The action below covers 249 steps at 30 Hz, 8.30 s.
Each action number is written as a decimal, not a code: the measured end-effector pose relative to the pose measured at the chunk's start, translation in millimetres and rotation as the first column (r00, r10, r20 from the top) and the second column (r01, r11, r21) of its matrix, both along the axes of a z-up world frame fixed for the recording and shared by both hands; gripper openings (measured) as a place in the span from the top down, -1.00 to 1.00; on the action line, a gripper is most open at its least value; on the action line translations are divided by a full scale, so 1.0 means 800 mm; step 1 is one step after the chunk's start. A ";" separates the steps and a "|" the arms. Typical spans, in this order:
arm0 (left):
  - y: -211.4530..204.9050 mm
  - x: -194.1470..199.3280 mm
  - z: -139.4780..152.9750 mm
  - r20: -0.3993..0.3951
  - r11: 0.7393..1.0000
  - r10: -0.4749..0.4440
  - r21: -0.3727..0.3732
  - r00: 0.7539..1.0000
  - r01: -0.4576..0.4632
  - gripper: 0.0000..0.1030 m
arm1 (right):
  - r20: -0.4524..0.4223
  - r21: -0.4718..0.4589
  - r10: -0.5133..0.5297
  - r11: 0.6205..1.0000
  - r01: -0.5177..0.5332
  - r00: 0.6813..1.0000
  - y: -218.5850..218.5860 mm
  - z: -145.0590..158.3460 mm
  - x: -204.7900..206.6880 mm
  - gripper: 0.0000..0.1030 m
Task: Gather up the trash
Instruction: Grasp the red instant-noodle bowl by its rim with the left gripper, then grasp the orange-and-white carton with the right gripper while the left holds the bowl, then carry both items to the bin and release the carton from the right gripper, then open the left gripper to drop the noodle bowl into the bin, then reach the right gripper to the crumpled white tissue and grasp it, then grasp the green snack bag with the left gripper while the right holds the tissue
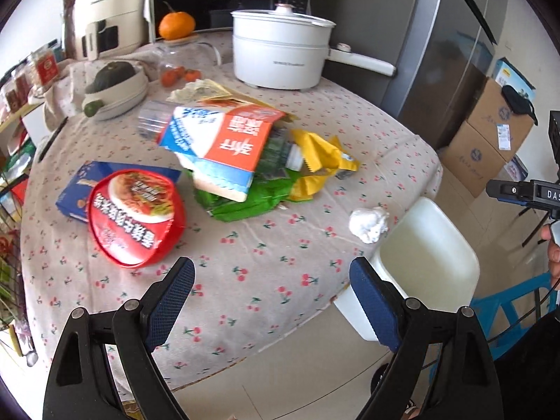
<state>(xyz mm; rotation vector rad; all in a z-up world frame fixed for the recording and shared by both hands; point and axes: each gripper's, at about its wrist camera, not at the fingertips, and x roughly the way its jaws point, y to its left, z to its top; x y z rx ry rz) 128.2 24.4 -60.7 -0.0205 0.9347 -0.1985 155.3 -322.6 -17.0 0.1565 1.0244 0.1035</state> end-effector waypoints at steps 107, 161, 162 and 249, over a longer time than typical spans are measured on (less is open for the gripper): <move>0.096 -0.003 0.038 0.039 0.967 0.100 -0.240 0.994 -0.088 0.67 | 0.364 0.416 0.298 0.795 -0.441 0.882 0.184 0.076 0.052 0.96; -0.262 -0.013 -0.088 -0.133 0.876 -0.474 -0.176 0.871 0.450 0.66 | -0.112 0.025 -0.109 0.993 0.112 0.988 -0.096 -0.045 -0.038 -0.34; -0.265 -0.012 -0.087 -0.128 0.874 -0.477 -0.171 0.869 0.454 0.66 | -0.111 0.028 -0.119 0.992 0.123 0.987 -0.100 -0.044 -0.038 -0.35; 0.066 0.139 -0.095 -0.139 0.906 0.230 -0.329 0.963 -0.264 0.95 | -0.071 -0.197 0.311 0.927 -0.319 0.948 0.170 -0.083 0.068 0.32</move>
